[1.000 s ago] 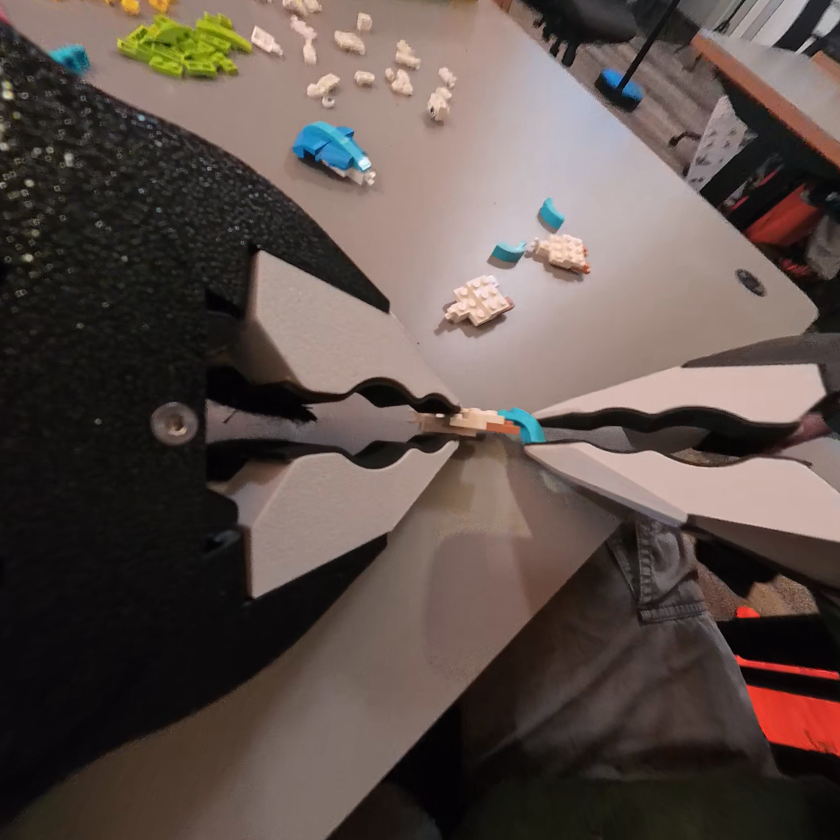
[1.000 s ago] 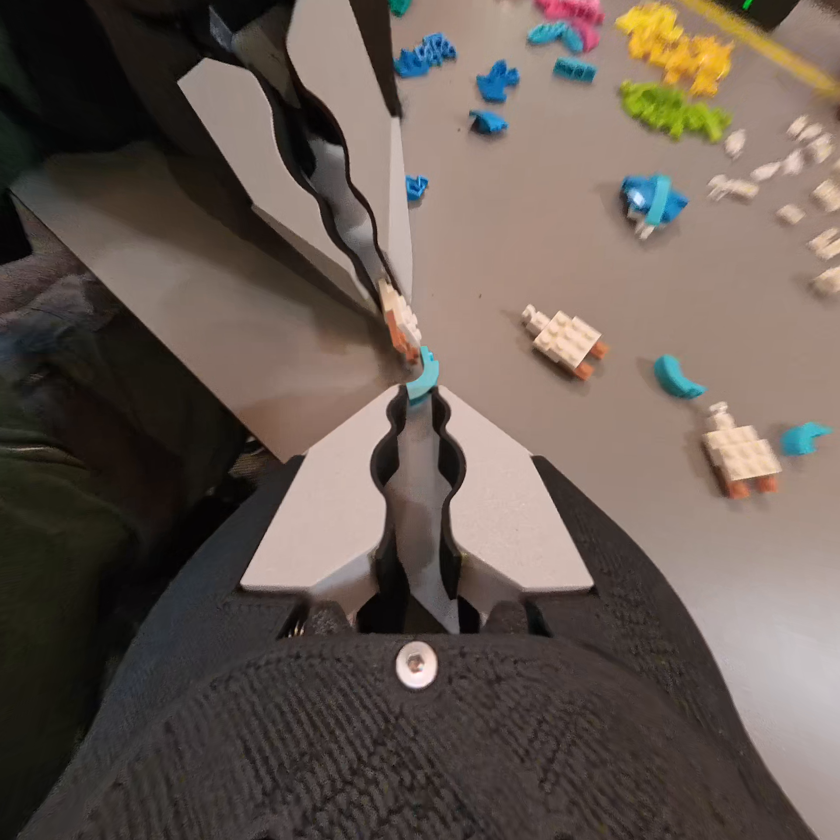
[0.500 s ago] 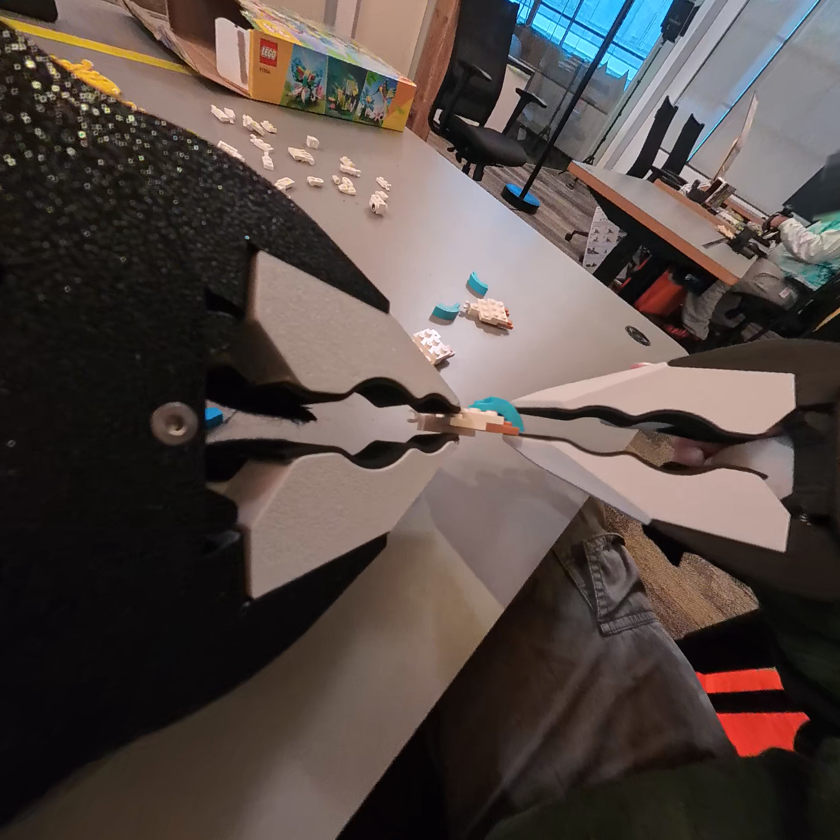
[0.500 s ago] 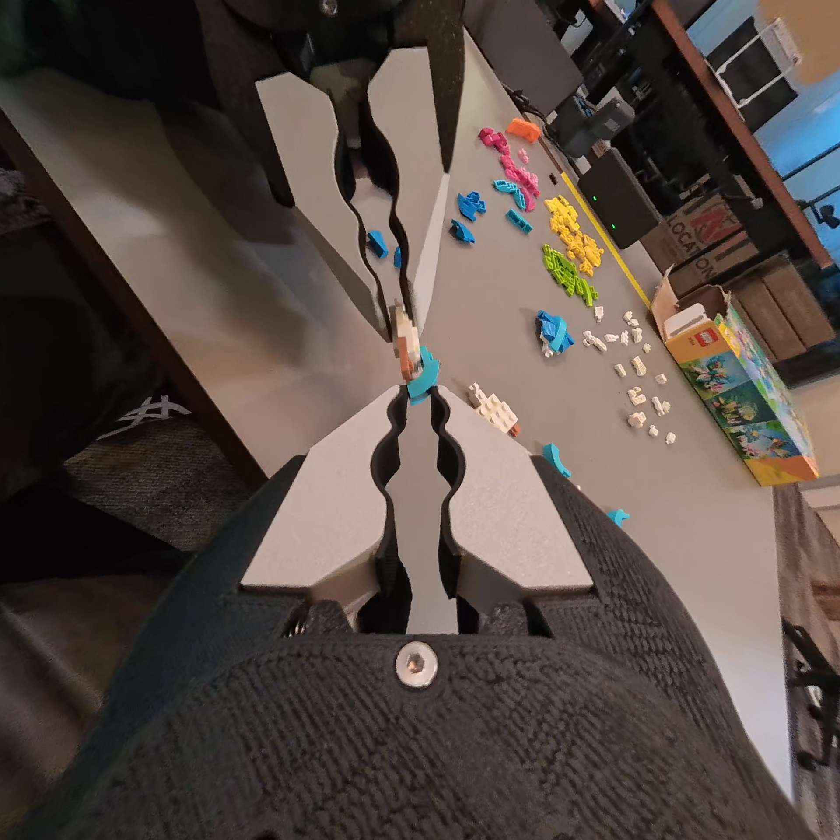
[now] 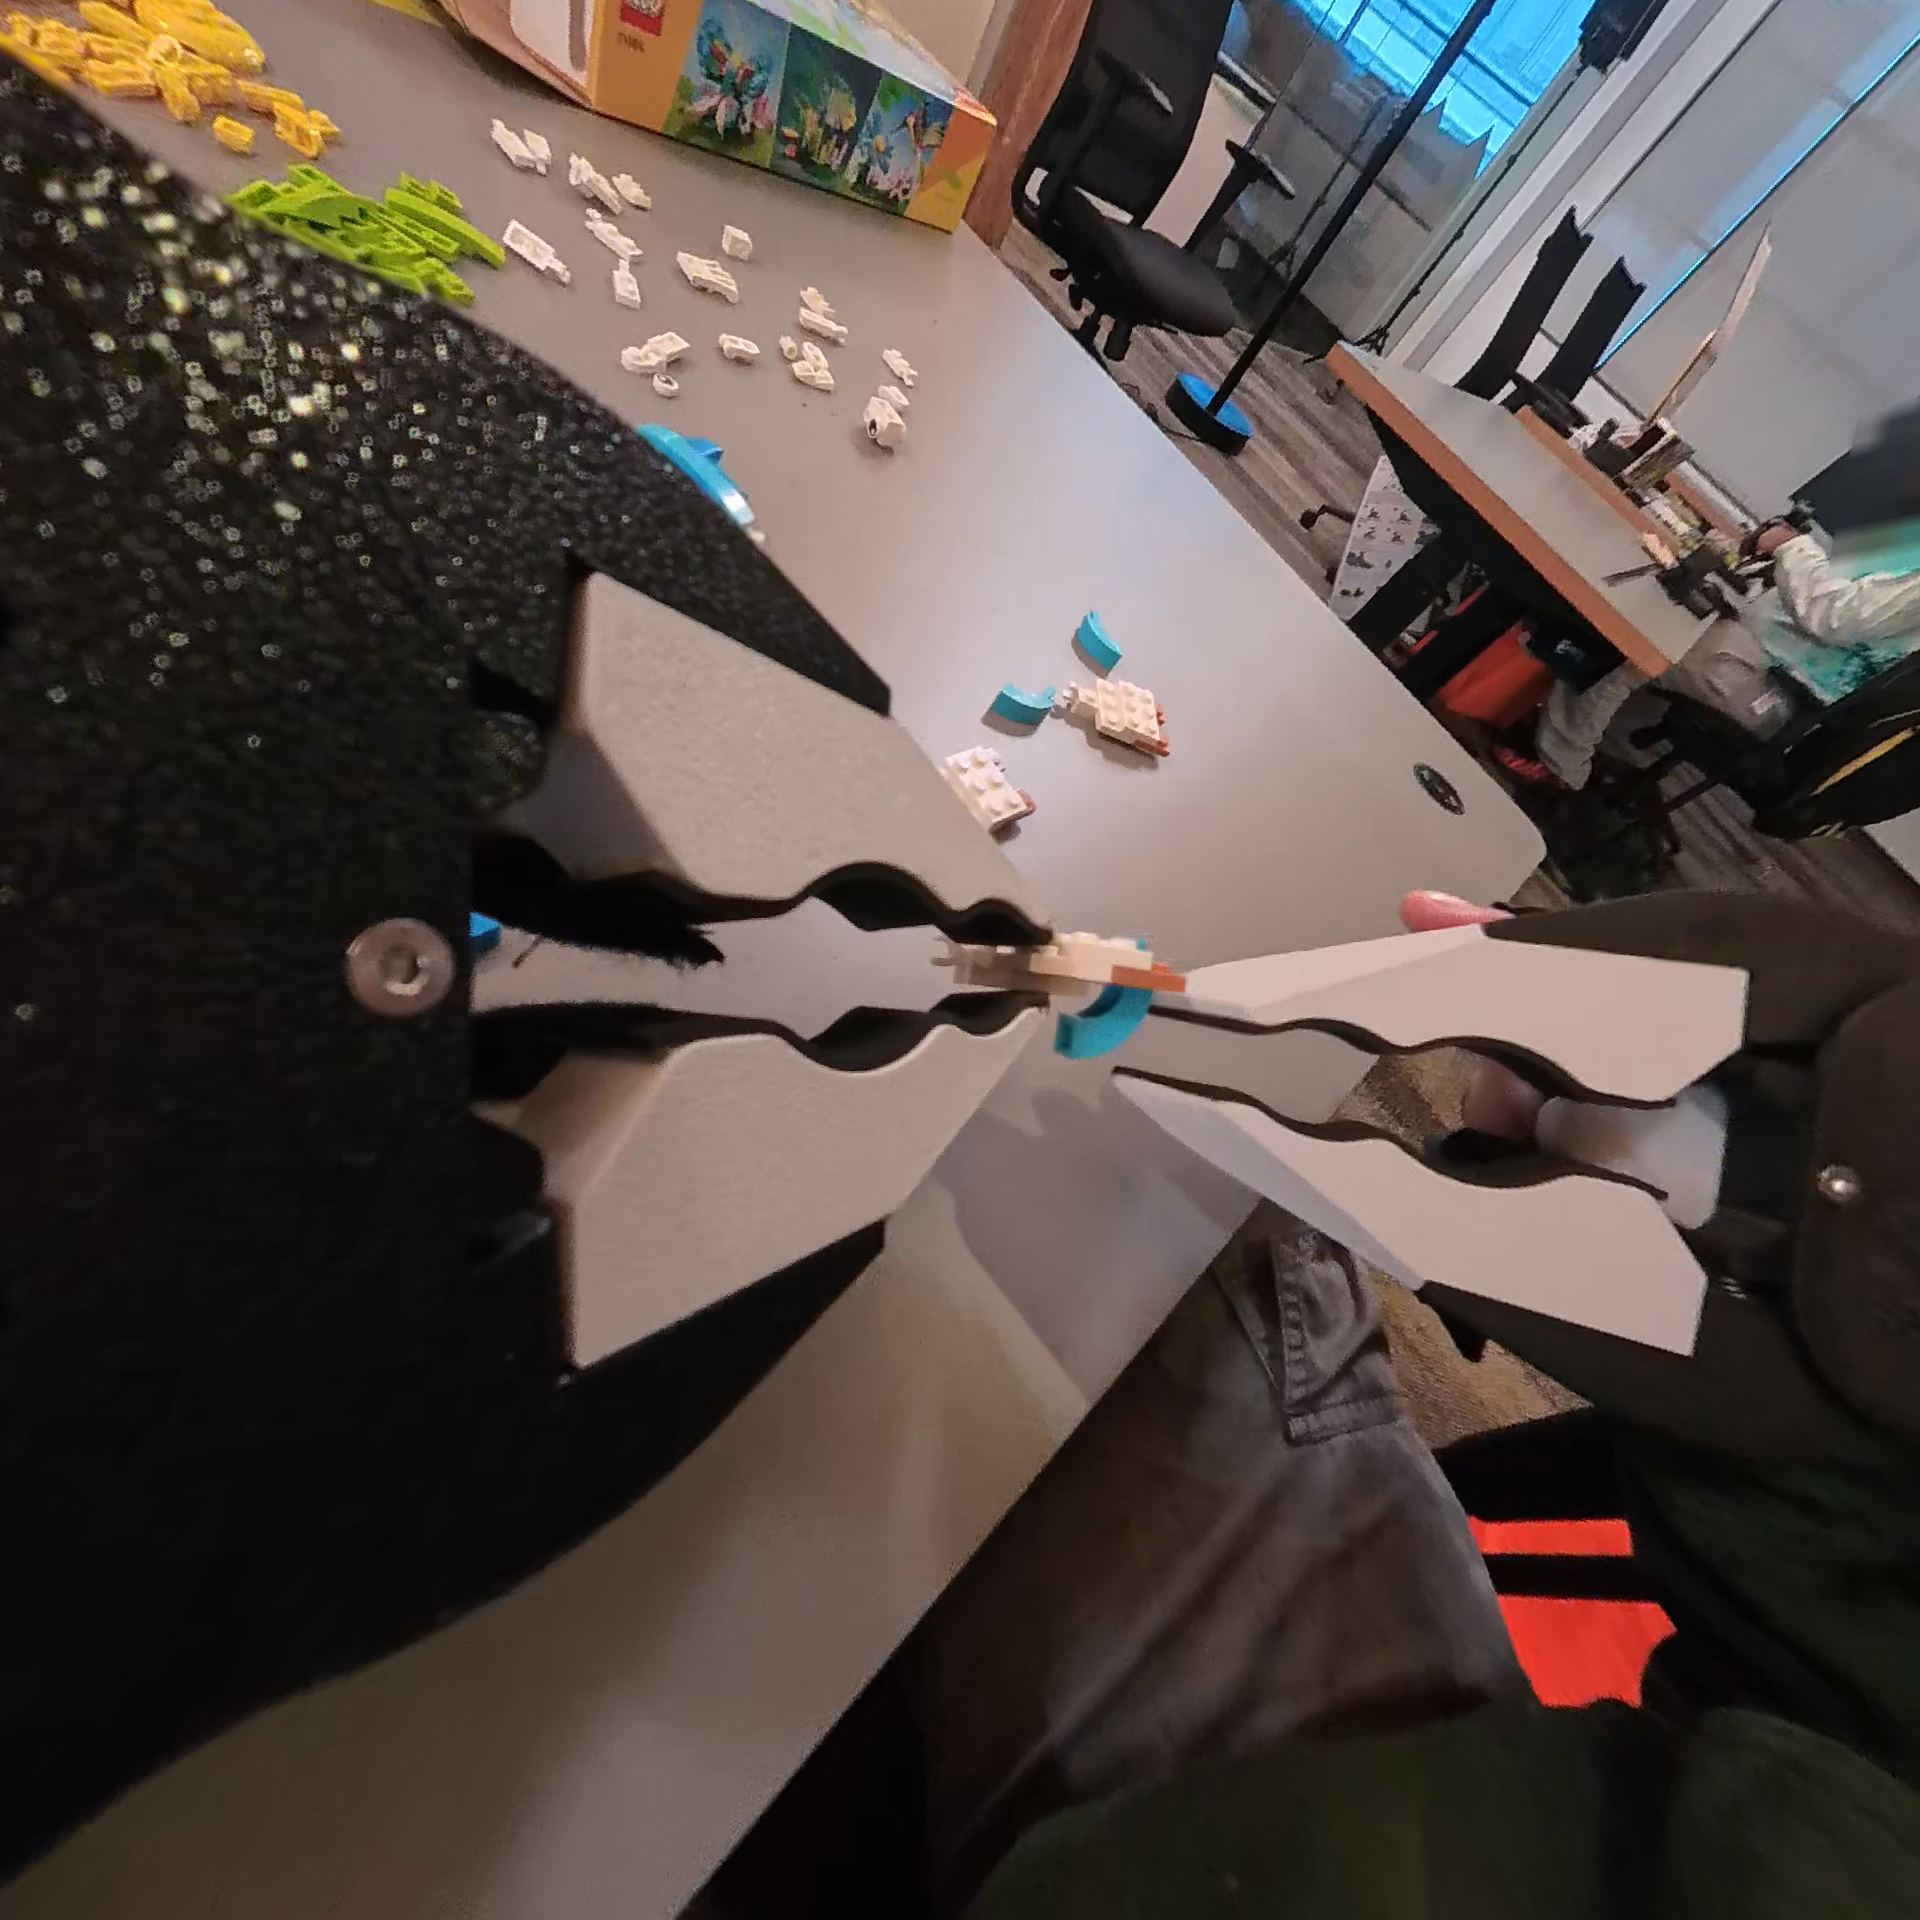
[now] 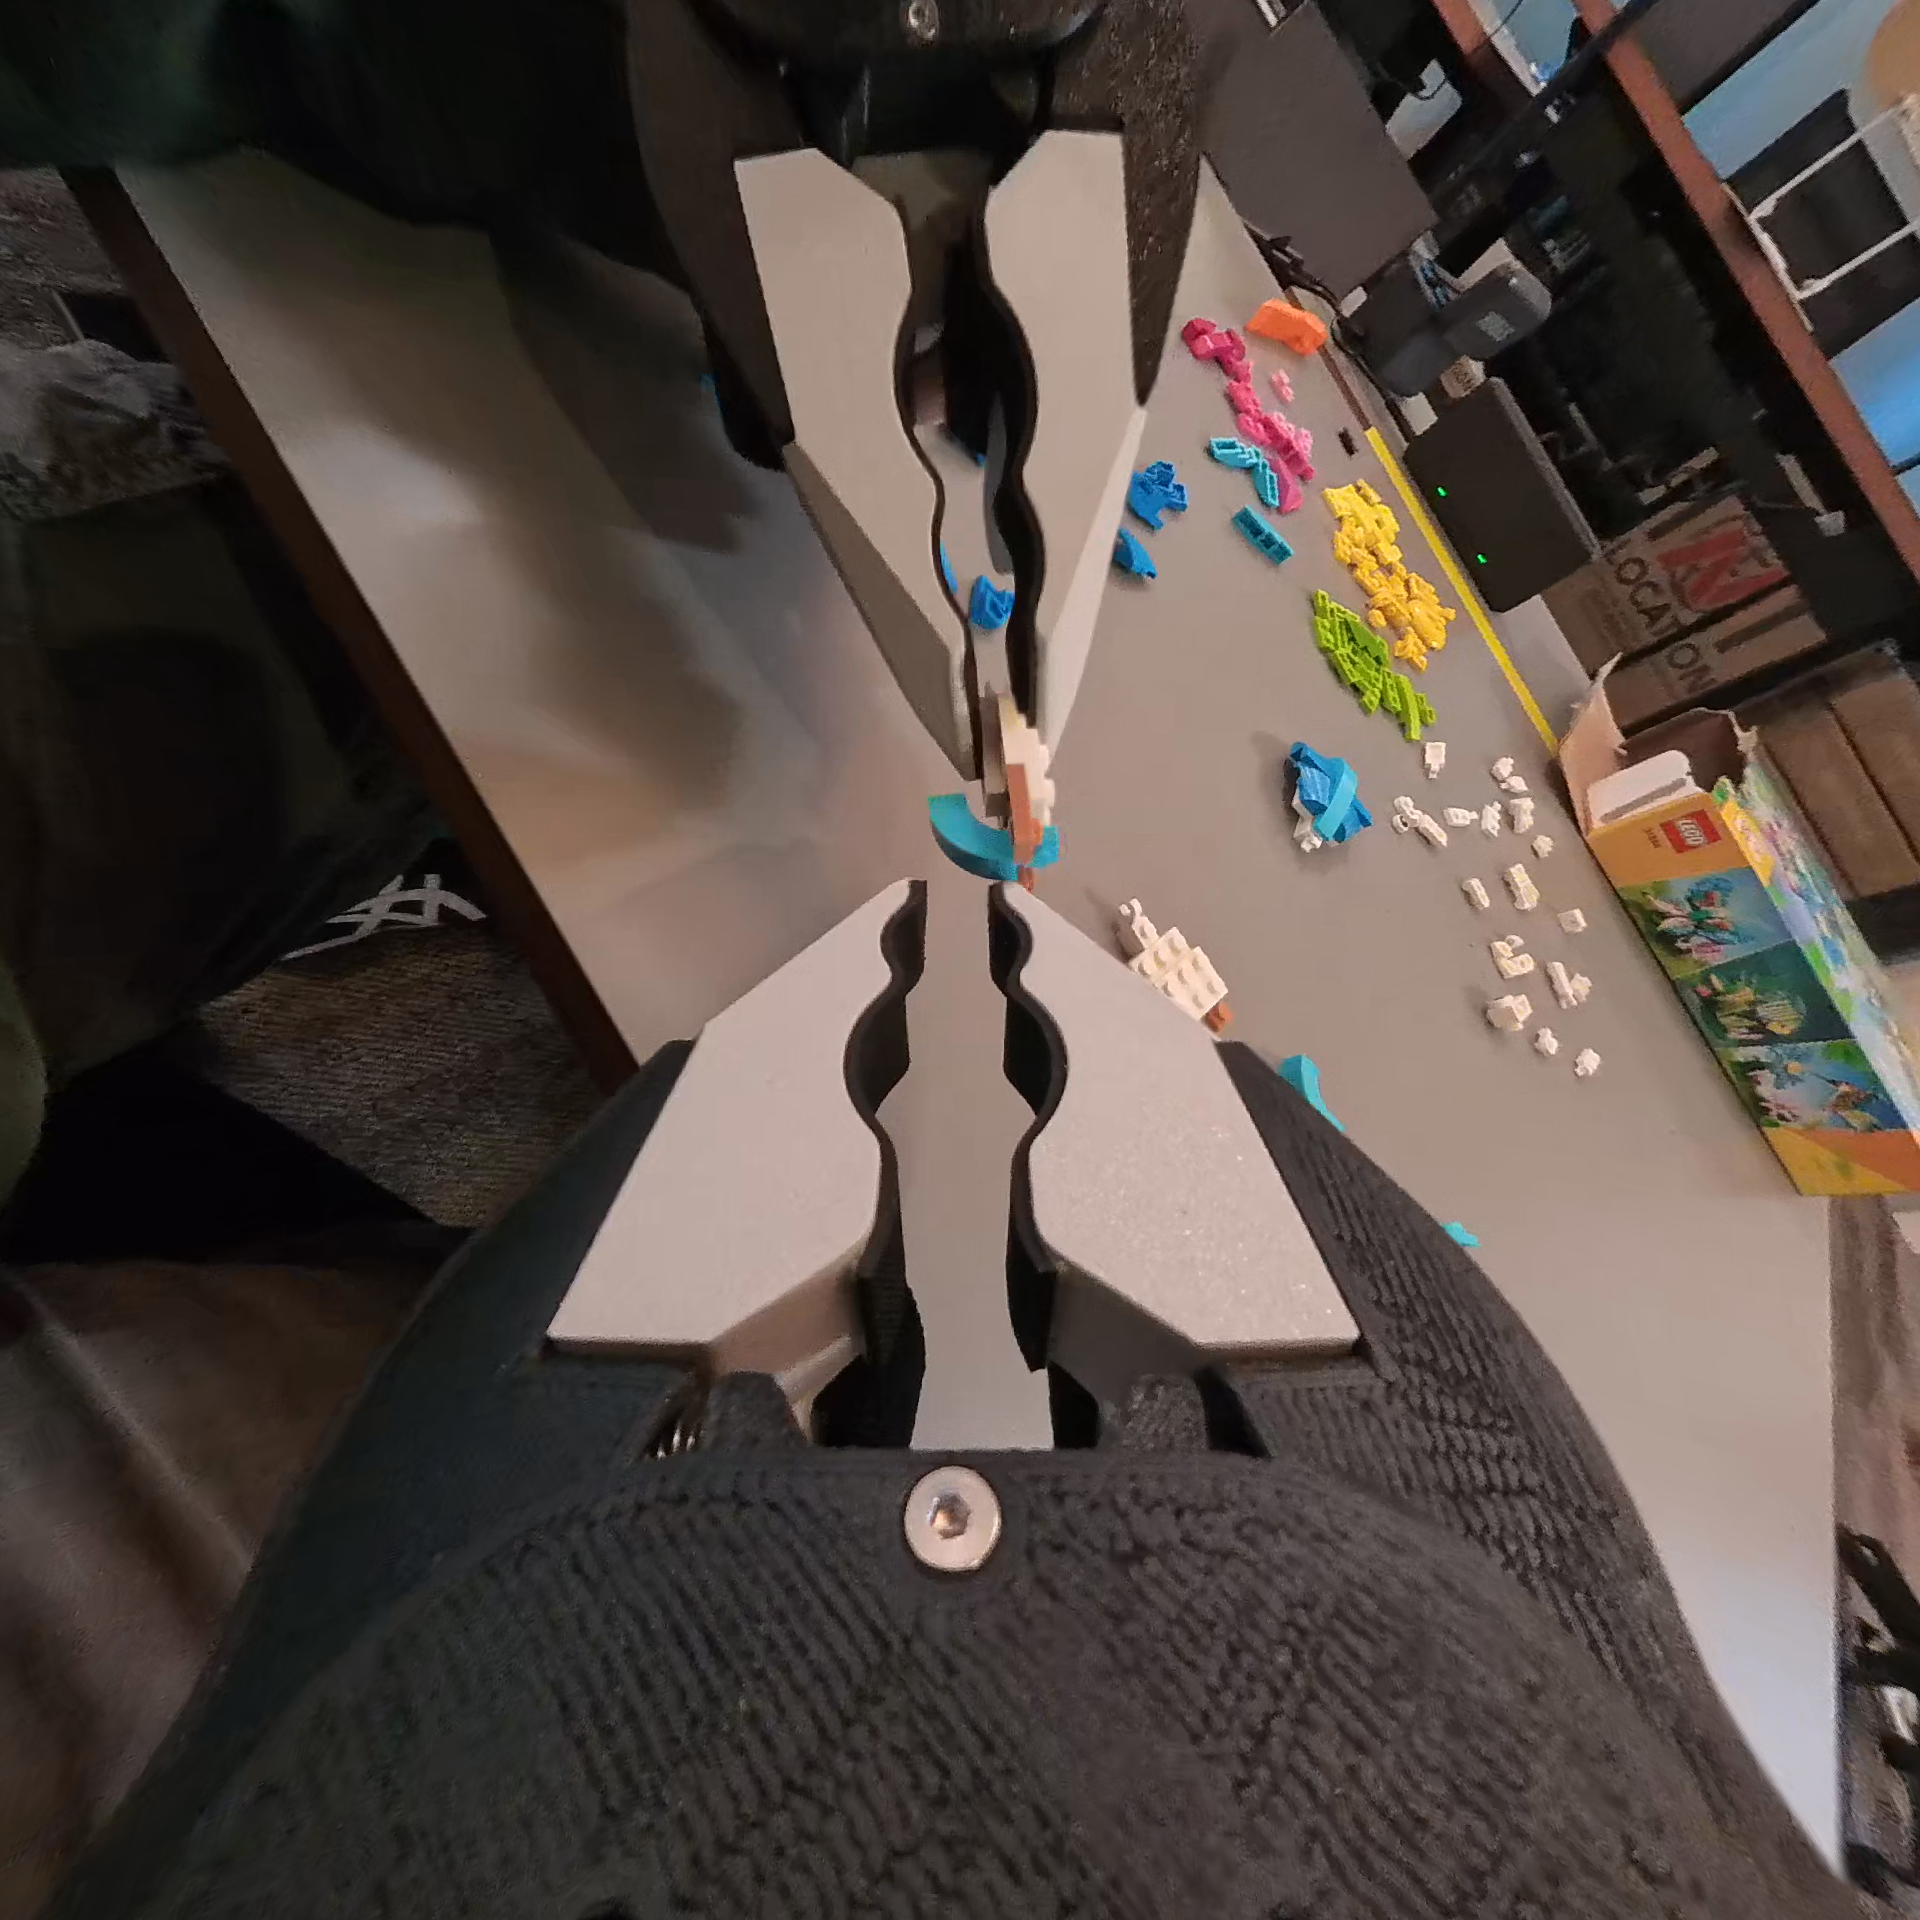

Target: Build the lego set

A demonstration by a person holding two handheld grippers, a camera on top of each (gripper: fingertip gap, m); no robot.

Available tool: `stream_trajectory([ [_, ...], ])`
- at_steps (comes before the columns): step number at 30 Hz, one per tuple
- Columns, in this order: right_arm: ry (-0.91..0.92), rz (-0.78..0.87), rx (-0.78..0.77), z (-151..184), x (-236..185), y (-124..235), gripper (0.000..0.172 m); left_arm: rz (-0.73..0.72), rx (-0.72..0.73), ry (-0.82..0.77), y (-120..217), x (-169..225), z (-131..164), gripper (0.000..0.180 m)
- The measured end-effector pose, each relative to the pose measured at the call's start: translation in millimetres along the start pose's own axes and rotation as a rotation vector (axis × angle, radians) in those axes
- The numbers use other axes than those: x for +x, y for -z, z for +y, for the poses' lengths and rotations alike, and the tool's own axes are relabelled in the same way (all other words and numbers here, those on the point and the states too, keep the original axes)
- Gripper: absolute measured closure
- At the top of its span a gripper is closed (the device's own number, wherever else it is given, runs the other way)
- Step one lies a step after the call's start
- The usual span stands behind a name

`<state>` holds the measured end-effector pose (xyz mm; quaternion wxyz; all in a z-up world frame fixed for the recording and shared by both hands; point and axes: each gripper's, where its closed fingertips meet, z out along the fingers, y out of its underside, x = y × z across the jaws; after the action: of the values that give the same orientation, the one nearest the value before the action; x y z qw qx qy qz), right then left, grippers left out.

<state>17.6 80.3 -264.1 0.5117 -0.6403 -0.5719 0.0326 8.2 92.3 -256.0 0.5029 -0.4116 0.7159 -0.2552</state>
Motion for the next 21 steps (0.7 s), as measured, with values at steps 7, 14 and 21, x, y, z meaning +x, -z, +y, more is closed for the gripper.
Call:
stream_trajectory([
  [7,-0.054,-0.022,-0.027,5.6,-3.3,-7.0,0.159,0.018,-0.054,0.007,-2.3,2.0,8.5,0.175],
  [14,-0.149,-0.064,-0.059,13.0,-8.5,-14.1,0.153,0.122,-0.165,0.010,-8.9,20.1,26.4,0.175],
  [21,-0.248,-0.083,-0.094,17.7,-11.8,-18.5,0.139,0.128,-0.194,0.056,-9.2,19.2,31.3,0.175],
])
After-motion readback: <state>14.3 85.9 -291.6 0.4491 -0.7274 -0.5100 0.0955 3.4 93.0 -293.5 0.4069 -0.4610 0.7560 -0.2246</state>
